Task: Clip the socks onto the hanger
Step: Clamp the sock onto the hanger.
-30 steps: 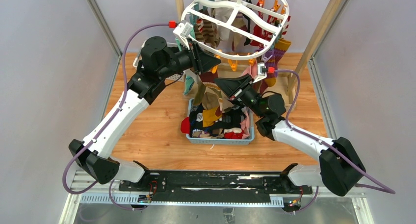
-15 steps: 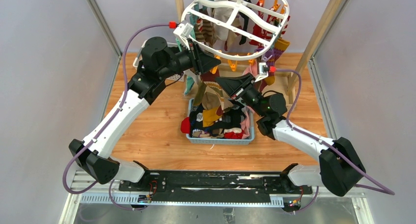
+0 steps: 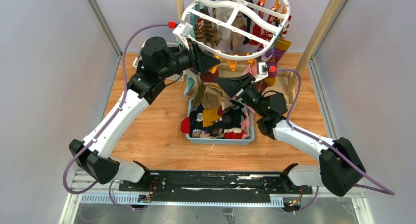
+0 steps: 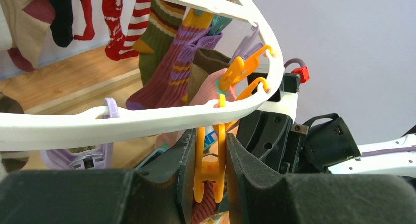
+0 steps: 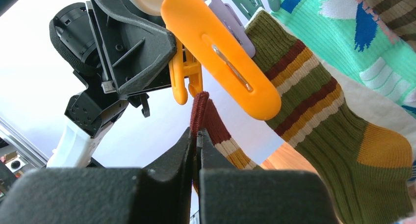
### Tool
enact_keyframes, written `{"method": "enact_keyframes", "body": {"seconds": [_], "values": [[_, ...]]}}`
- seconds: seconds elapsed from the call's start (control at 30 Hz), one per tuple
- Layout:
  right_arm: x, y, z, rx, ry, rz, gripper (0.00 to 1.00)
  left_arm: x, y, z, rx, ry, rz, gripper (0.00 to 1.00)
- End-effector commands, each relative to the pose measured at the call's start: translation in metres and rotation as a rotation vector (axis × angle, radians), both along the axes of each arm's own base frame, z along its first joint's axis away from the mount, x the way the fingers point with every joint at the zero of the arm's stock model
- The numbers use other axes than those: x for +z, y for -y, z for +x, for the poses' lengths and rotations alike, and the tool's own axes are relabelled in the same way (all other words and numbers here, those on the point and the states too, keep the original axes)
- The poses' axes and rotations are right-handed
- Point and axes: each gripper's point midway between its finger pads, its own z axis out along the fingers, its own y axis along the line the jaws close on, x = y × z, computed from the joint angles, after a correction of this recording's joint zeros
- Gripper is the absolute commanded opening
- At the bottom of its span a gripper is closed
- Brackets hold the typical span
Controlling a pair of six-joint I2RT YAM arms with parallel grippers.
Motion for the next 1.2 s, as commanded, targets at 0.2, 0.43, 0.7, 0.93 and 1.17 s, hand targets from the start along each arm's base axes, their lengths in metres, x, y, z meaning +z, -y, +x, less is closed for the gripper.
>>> {"method": "enact_keyframes", "body": {"seconds": [0.2, 0.43, 0.7, 0.93, 1.17], "values": [[0.028, 0.017, 0.000, -0.026, 0.078, 0.060, 0.00, 0.010, -0.005, -0.007, -0.011, 0.035, -0.014, 0.00], [0.030, 0.017, 0.002, -0.034, 0.072, 0.080, 0.00, 0.010, -0.005, -0.007, -0.011, 0.036, -0.012, 0.00], [0.035, 0.026, 0.005, -0.066, 0.074, 0.125, 0.00, 0.007, -0.004, -0.007, -0.013, 0.036, -0.005, 0.00], [0.033, 0.030, 0.007, -0.080, 0.068, 0.166, 0.00, 0.009, -0.005, -0.006, -0.012, 0.037, -0.011, 0.00], [0.031, 0.029, 0.007, -0.078, 0.072, 0.157, 0.00, 0.008, -0.005, -0.004, 0.000, 0.033, -0.012, 0.11]]}}
